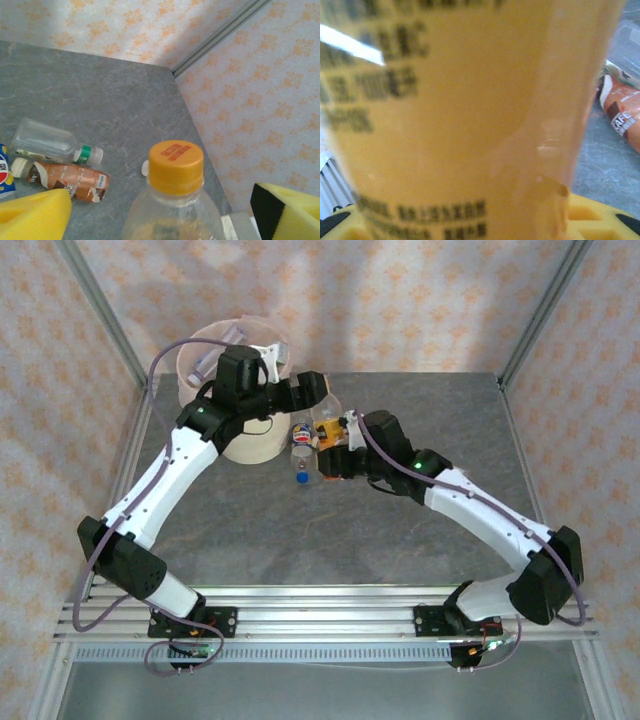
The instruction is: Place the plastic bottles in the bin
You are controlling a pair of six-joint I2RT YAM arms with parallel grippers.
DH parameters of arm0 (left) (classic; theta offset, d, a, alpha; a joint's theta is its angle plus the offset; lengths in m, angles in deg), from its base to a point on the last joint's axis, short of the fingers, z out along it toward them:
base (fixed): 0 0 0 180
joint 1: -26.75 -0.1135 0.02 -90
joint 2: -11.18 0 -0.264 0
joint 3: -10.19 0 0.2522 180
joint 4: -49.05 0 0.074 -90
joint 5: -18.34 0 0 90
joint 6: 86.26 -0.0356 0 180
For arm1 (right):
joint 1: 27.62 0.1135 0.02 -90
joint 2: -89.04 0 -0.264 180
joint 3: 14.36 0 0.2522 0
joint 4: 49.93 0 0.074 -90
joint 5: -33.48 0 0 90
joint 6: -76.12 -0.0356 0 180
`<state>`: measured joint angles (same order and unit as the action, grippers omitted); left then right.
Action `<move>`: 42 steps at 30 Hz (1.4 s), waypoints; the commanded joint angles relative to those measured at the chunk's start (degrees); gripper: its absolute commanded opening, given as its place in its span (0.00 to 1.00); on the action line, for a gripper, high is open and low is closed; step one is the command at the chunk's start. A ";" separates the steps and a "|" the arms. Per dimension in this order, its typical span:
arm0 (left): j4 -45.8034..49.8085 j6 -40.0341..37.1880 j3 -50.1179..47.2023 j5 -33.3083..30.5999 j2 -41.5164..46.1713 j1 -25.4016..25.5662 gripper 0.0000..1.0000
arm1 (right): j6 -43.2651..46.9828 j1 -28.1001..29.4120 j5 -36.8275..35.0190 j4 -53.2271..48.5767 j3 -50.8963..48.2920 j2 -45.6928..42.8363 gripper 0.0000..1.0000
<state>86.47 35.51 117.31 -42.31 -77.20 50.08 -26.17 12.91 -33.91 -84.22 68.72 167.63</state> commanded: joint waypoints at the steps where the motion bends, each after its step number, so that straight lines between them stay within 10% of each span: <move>1: -2.17 0.66 2.07 1.73 -0.45 0.49 0.89 | 1.38 0.93 1.20 2.07 2.66 1.04 0.50; 23: -0.53 -0.83 6.36 3.18 -3.19 0.49 0.17 | 1.28 1.83 3.14 2.87 4.55 2.54 0.51; 28: 1.06 -4.06 9.00 2.03 -3.73 0.46 0.04 | 0.89 1.83 2.25 2.10 4.84 2.43 0.72; 33: 6.55 -10.02 15.72 -2.48 -4.47 0.32 0.00 | 0.75 1.82 0.18 -0.04 5.86 1.15 1.00; 42: 12.74 -20.85 31.33 -11.69 -6.31 -4.64 0.00 | -0.83 1.83 -9.54 -4.27 5.28 -6.00 0.99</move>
<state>97.14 20.32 144.30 -49.48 -83.02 47.83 -26.04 14.35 -37.82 -86.45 72.76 165.42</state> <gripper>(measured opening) 0.284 0.990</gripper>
